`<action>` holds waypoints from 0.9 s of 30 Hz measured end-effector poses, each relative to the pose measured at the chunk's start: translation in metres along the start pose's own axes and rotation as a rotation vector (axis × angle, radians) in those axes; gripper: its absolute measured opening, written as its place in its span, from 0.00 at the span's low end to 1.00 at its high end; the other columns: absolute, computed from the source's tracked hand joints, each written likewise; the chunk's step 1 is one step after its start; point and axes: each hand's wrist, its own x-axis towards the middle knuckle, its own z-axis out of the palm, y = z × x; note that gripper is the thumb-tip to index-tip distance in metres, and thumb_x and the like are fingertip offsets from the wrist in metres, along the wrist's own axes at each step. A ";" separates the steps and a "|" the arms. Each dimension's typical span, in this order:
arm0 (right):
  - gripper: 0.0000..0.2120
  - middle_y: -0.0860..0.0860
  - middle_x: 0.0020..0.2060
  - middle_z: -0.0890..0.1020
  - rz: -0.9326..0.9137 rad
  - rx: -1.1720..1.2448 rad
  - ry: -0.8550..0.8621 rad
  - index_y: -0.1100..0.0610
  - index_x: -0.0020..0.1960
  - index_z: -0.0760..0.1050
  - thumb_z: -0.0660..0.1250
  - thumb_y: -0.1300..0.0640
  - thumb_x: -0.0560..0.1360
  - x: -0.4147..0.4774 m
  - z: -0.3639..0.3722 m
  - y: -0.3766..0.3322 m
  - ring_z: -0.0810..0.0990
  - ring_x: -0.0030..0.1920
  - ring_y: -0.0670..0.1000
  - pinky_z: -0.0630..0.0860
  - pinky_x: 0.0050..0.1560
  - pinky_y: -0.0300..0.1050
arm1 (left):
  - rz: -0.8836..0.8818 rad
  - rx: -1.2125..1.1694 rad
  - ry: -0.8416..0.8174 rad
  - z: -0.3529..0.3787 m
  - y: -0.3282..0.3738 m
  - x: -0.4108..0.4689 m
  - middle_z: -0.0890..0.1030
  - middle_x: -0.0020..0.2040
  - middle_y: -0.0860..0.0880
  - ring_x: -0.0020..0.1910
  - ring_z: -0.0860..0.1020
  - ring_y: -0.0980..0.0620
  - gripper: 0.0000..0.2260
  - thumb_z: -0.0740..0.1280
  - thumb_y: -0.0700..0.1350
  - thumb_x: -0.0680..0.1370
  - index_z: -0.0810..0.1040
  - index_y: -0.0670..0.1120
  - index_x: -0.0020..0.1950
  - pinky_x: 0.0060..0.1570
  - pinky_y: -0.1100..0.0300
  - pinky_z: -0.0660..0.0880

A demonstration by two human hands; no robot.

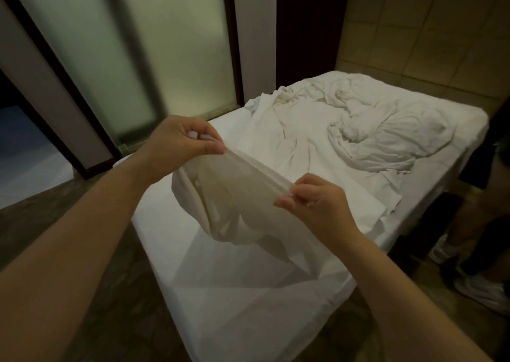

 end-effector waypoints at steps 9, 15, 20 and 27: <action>0.21 0.52 0.32 0.73 -0.031 -0.123 -0.220 0.60 0.29 0.73 0.63 0.45 0.72 -0.034 0.038 0.057 0.71 0.29 0.51 0.68 0.31 0.43 | -0.024 -0.003 0.078 0.006 0.008 0.019 0.77 0.32 0.56 0.35 0.73 0.56 0.10 0.72 0.39 0.72 0.78 0.52 0.33 0.33 0.69 0.69; 0.17 0.53 0.32 0.76 0.085 -0.141 0.125 0.62 0.31 0.75 0.63 0.51 0.72 -0.014 0.023 0.054 0.72 0.32 0.49 0.68 0.35 0.36 | -0.037 0.028 0.197 -0.008 -0.005 0.034 0.78 0.35 0.56 0.36 0.74 0.61 0.07 0.73 0.41 0.71 0.78 0.51 0.36 0.33 0.77 0.69; 0.12 0.45 0.28 0.69 0.074 0.030 0.235 0.57 0.28 0.67 0.62 0.54 0.68 0.030 -0.034 0.009 0.68 0.30 0.44 0.63 0.32 0.33 | -0.147 0.358 0.138 -0.004 -0.030 0.051 0.78 0.46 0.52 0.48 0.74 0.53 0.05 0.73 0.47 0.71 0.79 0.53 0.45 0.47 0.63 0.66; 0.15 0.43 0.22 0.62 0.315 0.288 -0.081 0.56 0.25 0.62 0.65 0.57 0.66 0.047 -0.065 -0.008 0.61 0.27 0.45 0.58 0.29 0.36 | -0.091 0.376 0.069 0.045 -0.013 0.063 0.76 0.49 0.52 0.49 0.73 0.51 0.06 0.70 0.49 0.73 0.77 0.52 0.48 0.47 0.60 0.66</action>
